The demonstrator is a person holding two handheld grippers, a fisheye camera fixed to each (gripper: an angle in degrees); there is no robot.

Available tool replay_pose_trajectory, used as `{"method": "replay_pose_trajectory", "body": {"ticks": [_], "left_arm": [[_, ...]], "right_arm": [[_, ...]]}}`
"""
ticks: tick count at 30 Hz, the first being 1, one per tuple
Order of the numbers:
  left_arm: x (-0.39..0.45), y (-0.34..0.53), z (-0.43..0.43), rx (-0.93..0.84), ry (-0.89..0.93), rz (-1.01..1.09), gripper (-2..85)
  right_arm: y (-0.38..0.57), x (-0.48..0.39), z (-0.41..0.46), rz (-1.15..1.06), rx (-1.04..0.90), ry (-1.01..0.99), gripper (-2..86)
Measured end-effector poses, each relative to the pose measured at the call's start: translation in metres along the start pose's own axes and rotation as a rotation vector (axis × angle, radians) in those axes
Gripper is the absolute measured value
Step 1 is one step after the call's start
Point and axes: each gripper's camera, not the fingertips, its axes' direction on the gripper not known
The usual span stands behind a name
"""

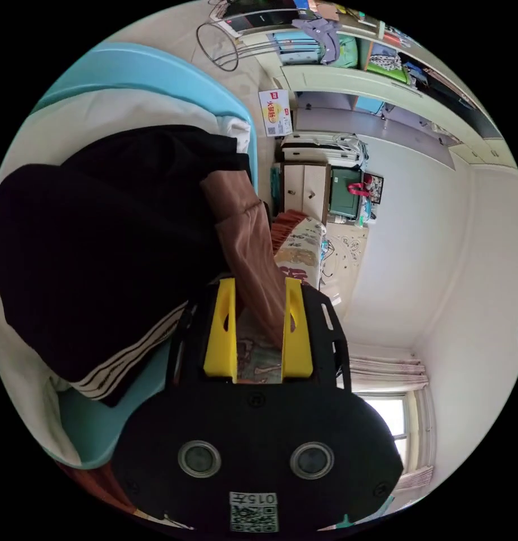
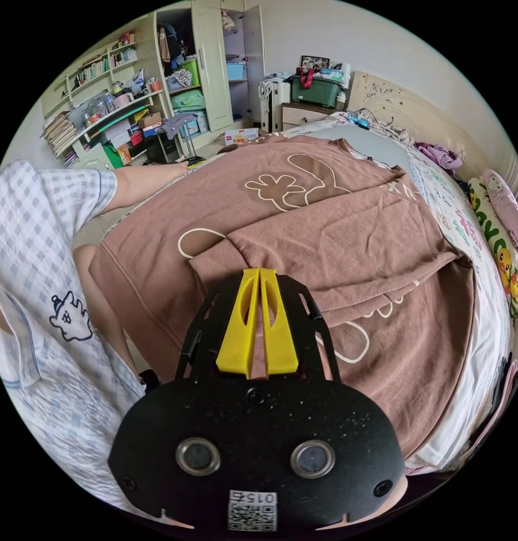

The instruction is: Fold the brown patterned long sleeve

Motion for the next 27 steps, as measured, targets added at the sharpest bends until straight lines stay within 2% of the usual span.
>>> {"method": "replay_pose_trajectory", "body": {"ticks": [3, 5, 7, 8, 10, 11, 12, 13, 15, 17, 19, 22, 27], "left_arm": [[0.032, 0.022, -0.020, 0.097, -0.036, 0.106, 2.3], [0.083, 0.044, -0.034, 0.154, -0.098, 0.286, 0.5], [0.173, 0.092, -0.047, 0.160, -0.130, 0.592, -0.1], [0.197, 0.110, -0.049, 0.153, -0.121, 0.674, -0.2], [0.286, 0.211, -0.055, 0.073, -0.067, 1.046, -0.4], [0.305, 0.243, -0.055, 0.035, -0.062, 1.143, -0.4], [0.332, 0.310, -0.052, -0.038, -0.068, 1.318, -0.3], [0.344, 0.379, -0.047, -0.122, -0.082, 1.461, -0.2], [0.338, 0.471, -0.038, -0.246, -0.103, 1.594, 0.0], [0.316, 0.543, -0.024, -0.363, -0.149, 1.646, 0.3], [0.291, 0.613, 0.009, -0.525, -0.286, 1.689, 0.8], [0.261, 0.665, 0.040, -0.690, -0.426, 1.639, 1.2], [0.256, 0.717, 0.037, -0.566, -0.495, 1.712, 1.7]], "right_arm": [[0.007, 0.002, 0.008, -0.014, 0.005, -0.004, -0.5], [0.009, 0.003, 0.011, -0.016, 0.009, -0.007, -0.5], [0.012, 0.004, 0.013, -0.018, 0.015, -0.005, -0.5], [0.014, 0.005, 0.014, -0.019, 0.021, -0.002, -0.5], [0.015, 0.006, 0.015, -0.019, 0.023, 0.003, -0.4], [0.015, 0.007, 0.015, -0.019, 0.024, 0.002, -0.3], [0.015, 0.009, 0.014, -0.016, 0.025, -0.003, -0.2], [0.016, 0.014, 0.013, 0.003, 0.031, -0.024, 0.0], [0.023, 0.030, 0.000, 0.086, 0.095, -0.106, 0.9], [0.034, 0.043, -0.017, 0.159, 0.186, -0.165, 2.5], [0.043, 0.057, -0.031, 0.213, 0.244, -0.208, 3.9], [0.047, 0.080, -0.044, 0.307, 0.263, -0.245, 6.4], [0.001, 0.091, -0.064, 0.279, 0.290, -0.227, 10.2]]}}
